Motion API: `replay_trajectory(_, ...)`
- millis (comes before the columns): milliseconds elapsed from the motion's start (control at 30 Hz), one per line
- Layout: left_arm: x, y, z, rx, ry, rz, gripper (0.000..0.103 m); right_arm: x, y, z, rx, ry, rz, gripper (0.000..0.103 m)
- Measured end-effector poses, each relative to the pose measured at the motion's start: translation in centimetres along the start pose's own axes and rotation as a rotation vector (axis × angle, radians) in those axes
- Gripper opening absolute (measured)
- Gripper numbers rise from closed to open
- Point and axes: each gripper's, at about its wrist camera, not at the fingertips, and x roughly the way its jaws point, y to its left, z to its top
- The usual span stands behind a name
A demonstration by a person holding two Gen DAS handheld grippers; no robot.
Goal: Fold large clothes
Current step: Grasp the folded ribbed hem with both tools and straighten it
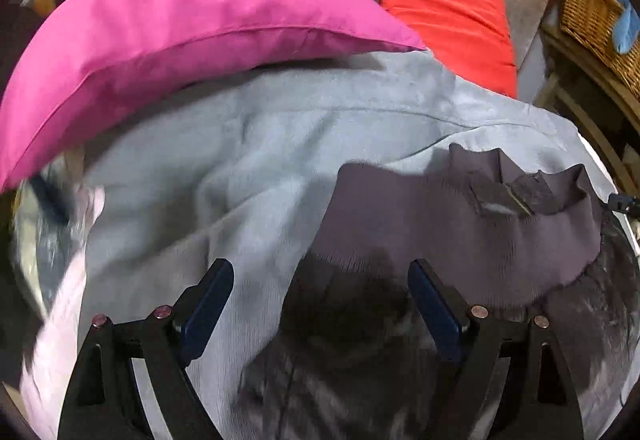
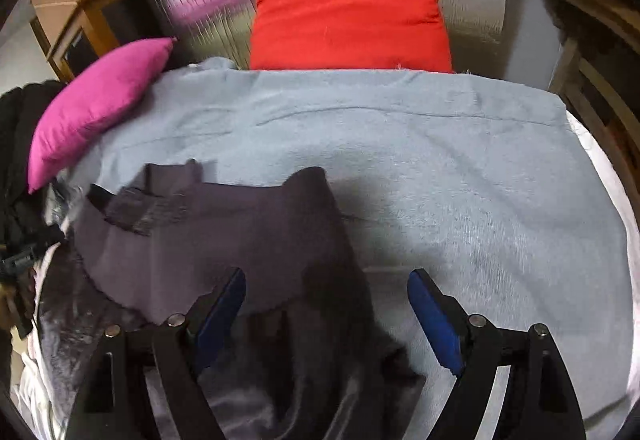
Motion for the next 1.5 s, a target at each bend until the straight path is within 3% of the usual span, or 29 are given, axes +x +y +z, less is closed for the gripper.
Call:
replay_trajectory(200,1.9,-1.2,1.2,0.002,0.016,-0.036,0.089,1.7,-0.6,1.0,0.012,0.045,0.087,0.085)
replay_trajectory(267,2.1,-1.6,1.1,0.019,0.012,-0.020,0.082,2.4,-0.6,1.2,0.012,0.054,0.087,0.085)
replay_trajectory(300,2.2,-1.9,1.0,0.033,0.011,-0.013,0.064,2.7,-0.5,1.3,0.010,0.057,0.090,0.084)
replay_trajectory(333,2.5,-2.0,1.0,0.031,0.018,-0.005,0.033,3.1,-0.3,1.4,0.002,0.067,0.093,0.075)
replay_trajectory(367,2.9,-1.8,1.0,0.012,0.038,0.005,0.017,3.6,0.1,1.5,-0.006,0.074,0.092,0.055)
replay_trajectory(400,3.1,-1.7,1.0,0.006,0.048,0.001,0.008,4.0,0.3,1.6,-0.009,0.093,0.087,0.044)
replay_trajectory(433,2.8,-1.7,1.0,0.006,0.028,-0.004,0.007,4.2,0.5,1.7,-0.012,0.101,0.065,0.025)
replay_trajectory(567,0.9,-0.2,0.7,-0.056,-0.063,-0.007,0.007,1.6,0.9,2.0,-0.034,0.039,0.084,0.018)
replay_trajectory(667,3.7,2.5,0.2,-0.195,0.019,0.030,0.006,0.8,-2.6,2.8,0.110,-0.011,0.090,0.012)
replay_trajectory(767,5.0,2.4,-0.4,-0.200,0.039,0.051,0.007,3.5,-4.0,2.0,0.158,0.032,0.022,0.008)
replay_trajectory(900,5.4,2.0,-0.7,-0.188,0.033,0.065,0.008,5.4,-4.4,1.0,0.203,0.039,0.017,0.008)
replay_trajectory(1000,5.6,2.0,-0.9,-0.197,0.028,0.067,0.011,5.6,-4.5,1.1,0.217,0.035,0.020,0.008)
replay_trajectory(1067,5.3,1.7,-0.9,-0.193,0.018,0.083,0.019,5.6,-4.3,1.0,0.223,0.026,0.018,0.009)
replay_trajectory(1100,5.1,1.6,-0.8,-0.193,0.011,0.094,0.029,5.4,-4.7,0.9,0.232,0.022,0.021,0.009)
replay_trajectory(1133,5.2,1.6,-0.5,-0.194,0.004,0.100,0.041,5.4,-4.8,0.8,0.242,0.022,0.024,0.014)
replay_trajectory(1200,3.7,1.8,-0.1,-0.213,-0.029,0.146,0.056,5.1,-5.0,0.7,0.256,0.024,0.025,0.039)
replay_trajectory(1233,2.8,1.8,0.0,-0.220,-0.059,0.169,0.058,4.8,-5.0,0.6,0.262,0.019,0.020,0.071)
replay_trajectory(1267,1.7,1.7,0.1,-0.225,-0.091,0.181,0.060,4.1,-5.0,0.6,0.271,0.002,0.020,0.084)
replay_trajectory(1400,-1.7,0.0,0.2,-0.149,-0.176,0.212,0.075,2.0,-5.0,0.8,0.273,-0.047,0.029,0.084)
replay_trajectory(1500,-1.0,-2.3,0.0,0.022,-0.146,0.203,0.077,1.3,-4.0,1.3,0.204,-0.053,0.023,0.084)
